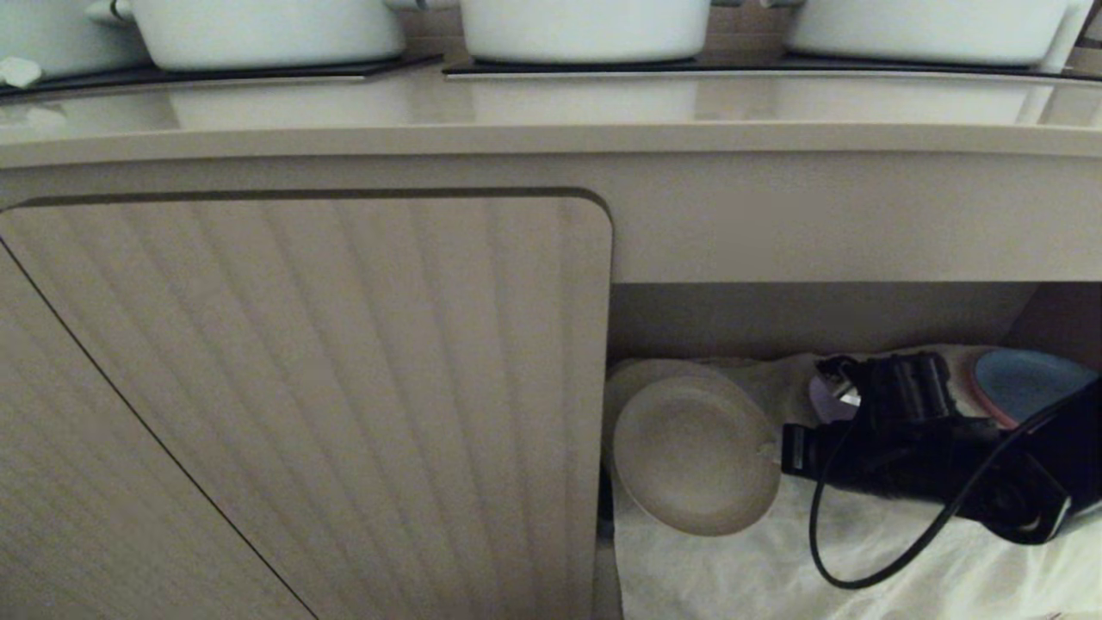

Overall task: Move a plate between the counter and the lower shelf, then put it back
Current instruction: Pick up the plate in the cupboard

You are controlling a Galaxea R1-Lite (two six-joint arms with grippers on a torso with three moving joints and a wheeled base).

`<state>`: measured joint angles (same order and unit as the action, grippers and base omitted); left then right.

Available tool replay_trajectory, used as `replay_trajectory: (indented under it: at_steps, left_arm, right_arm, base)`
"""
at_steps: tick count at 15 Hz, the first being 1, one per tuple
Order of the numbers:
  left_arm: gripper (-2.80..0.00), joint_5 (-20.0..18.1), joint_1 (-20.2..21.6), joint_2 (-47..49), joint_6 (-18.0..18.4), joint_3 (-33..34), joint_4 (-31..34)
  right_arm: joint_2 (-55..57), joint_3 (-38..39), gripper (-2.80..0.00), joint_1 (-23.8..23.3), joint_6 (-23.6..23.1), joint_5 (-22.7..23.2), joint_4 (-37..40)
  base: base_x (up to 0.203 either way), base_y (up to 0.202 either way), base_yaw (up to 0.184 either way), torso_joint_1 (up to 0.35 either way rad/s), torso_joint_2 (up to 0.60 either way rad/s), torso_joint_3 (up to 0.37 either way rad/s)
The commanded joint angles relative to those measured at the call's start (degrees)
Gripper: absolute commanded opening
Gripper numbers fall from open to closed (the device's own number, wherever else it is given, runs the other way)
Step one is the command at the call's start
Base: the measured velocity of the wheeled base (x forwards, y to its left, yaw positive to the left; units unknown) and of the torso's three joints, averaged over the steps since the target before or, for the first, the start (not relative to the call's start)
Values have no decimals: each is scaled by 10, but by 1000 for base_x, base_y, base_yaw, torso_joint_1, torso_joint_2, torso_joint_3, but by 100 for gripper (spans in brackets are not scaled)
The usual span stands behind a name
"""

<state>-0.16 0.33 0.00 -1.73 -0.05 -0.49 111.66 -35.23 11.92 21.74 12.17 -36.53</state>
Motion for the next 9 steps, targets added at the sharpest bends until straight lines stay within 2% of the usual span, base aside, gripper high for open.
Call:
replay_trajectory:
  at_steps: [1,9]
  left_arm:
    - [-280,0,0,0,0,0,0]
    - [-280,0,0,0,0,0,0]
  right_arm:
    - [24,-8,-280,-1,1,0,-5]
    - [94,-84,-280,-8,3,-9,-1]
  base:
    - [0,0,0,0,0,0]
    - [0,0,0,0,0,0]
